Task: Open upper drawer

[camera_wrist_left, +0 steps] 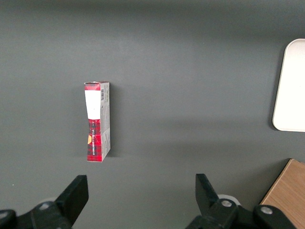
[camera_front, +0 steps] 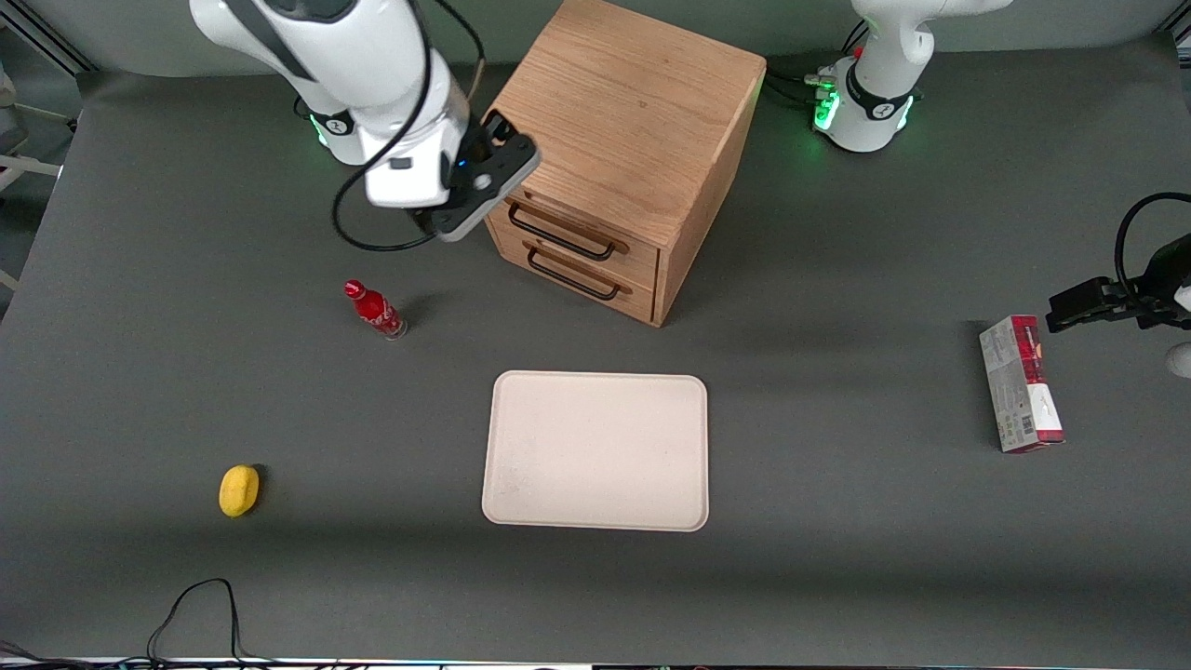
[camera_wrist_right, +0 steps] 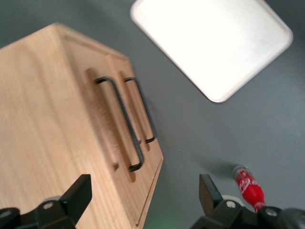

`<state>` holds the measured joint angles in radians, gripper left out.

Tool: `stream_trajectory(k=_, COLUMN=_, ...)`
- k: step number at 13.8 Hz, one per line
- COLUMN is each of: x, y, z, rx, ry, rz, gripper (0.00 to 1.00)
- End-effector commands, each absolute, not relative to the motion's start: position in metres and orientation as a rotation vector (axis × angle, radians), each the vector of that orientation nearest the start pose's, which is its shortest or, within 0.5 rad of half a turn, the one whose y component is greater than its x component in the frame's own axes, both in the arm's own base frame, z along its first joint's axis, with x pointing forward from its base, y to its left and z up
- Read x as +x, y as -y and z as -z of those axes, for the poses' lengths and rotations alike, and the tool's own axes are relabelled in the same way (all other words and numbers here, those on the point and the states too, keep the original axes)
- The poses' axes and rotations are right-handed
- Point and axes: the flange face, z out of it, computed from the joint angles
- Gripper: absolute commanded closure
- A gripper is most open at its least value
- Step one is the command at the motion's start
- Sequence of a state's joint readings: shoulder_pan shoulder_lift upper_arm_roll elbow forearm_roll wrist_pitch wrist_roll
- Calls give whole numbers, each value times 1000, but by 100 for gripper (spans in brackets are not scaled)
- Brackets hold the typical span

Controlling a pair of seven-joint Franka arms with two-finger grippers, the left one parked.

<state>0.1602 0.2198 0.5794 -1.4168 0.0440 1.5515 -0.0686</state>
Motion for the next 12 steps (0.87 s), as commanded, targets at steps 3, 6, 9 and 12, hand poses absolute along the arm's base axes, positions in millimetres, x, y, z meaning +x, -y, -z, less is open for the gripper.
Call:
stream_trajectory(k=3, x=493, y=-401, z=-526, rx=-2492, ry=1411, rz=-308, gripper=0)
stream_trajectory(k=6, x=495, y=-413, z=-476, rx=-2446, ry=1382, rz=-317, gripper=0)
stream_trajectory(k=9, x=493, y=-414, z=-446, rx=-2410, ry=1440, rz=-290, gripper=0)
stream_trajectory(k=12, x=491, y=-414, z=-431, rx=-2408, ry=1464, rz=-286, gripper=0)
